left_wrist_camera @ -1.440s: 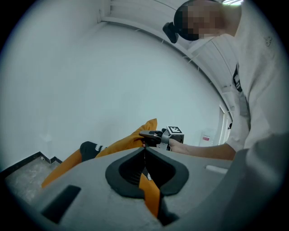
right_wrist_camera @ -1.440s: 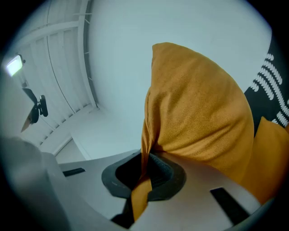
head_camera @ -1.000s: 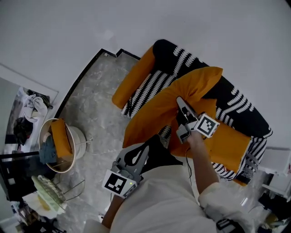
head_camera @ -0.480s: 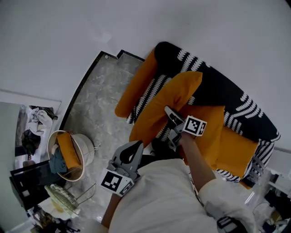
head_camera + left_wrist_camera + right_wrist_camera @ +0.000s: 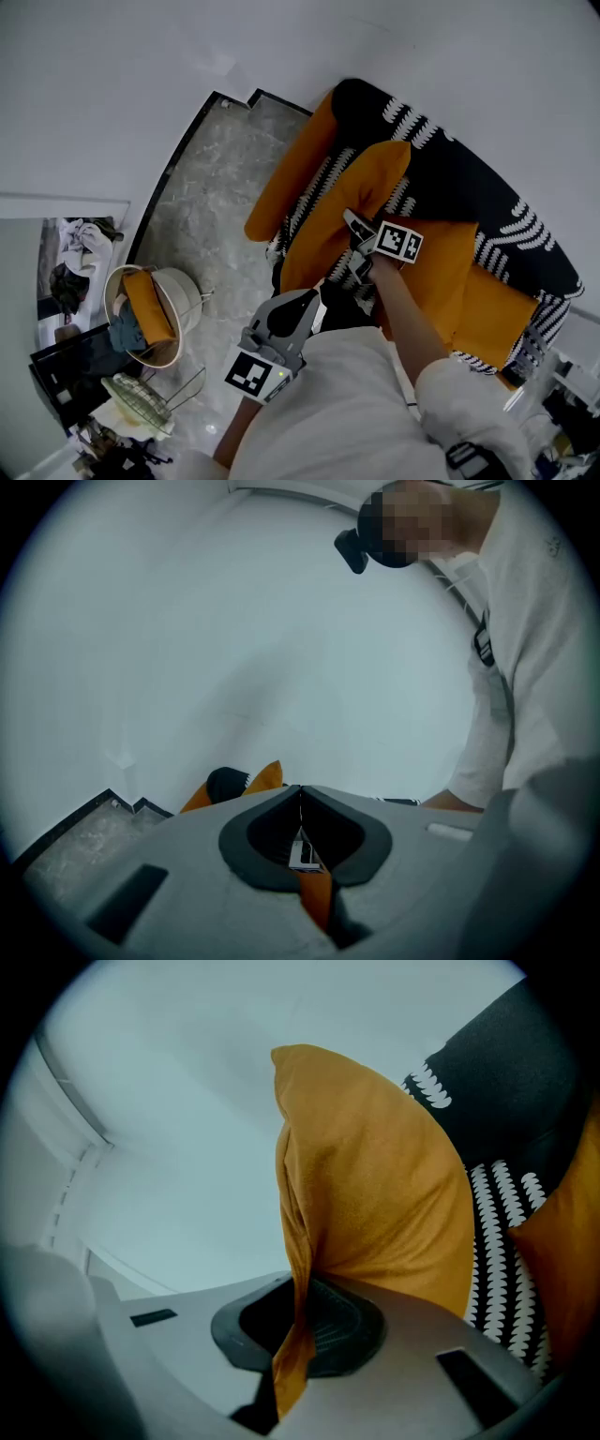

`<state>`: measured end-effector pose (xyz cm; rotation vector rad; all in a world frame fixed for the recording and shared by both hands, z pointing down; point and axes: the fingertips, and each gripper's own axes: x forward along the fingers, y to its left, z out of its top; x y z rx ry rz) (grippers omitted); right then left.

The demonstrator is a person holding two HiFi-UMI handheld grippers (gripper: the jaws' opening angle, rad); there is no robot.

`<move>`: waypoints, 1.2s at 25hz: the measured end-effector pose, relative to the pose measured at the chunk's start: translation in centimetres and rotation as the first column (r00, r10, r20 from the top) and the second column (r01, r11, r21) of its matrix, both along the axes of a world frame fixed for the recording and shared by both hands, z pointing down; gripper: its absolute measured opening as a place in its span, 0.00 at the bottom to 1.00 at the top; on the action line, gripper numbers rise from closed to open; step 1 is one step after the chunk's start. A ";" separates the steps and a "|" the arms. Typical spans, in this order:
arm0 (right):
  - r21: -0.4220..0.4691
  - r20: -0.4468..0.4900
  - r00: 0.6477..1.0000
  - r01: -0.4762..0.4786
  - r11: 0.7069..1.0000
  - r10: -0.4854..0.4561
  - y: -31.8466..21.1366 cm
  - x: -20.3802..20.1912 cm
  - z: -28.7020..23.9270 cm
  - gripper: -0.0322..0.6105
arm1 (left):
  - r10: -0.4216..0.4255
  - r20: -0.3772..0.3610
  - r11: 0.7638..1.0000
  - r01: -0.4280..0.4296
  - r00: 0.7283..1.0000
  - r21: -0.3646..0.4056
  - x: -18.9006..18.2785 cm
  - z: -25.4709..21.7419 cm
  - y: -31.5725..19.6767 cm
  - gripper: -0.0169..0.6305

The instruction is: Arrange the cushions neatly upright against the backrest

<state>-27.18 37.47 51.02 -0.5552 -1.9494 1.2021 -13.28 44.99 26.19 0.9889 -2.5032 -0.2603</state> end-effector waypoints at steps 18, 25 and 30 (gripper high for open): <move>0.142 -0.040 0.996 -0.075 0.987 0.082 6.8 -11.2 6.0 0.08 | 0.259 -0.132 0.965 -0.261 0.957 0.001 -9.6 3.9 8.0 0.05; 0.179 -0.068 0.995 -0.064 0.982 0.077 11.2 -14.9 7.9 0.08 | 0.336 -0.149 0.940 -0.341 0.930 -0.009 -12.7 4.9 11.7 0.05; 0.177 -0.089 0.994 -0.040 0.983 0.056 13.0 -16.1 8.8 0.08 | 0.378 -0.161 0.923 -0.385 0.912 -0.011 -14.2 5.6 12.7 0.05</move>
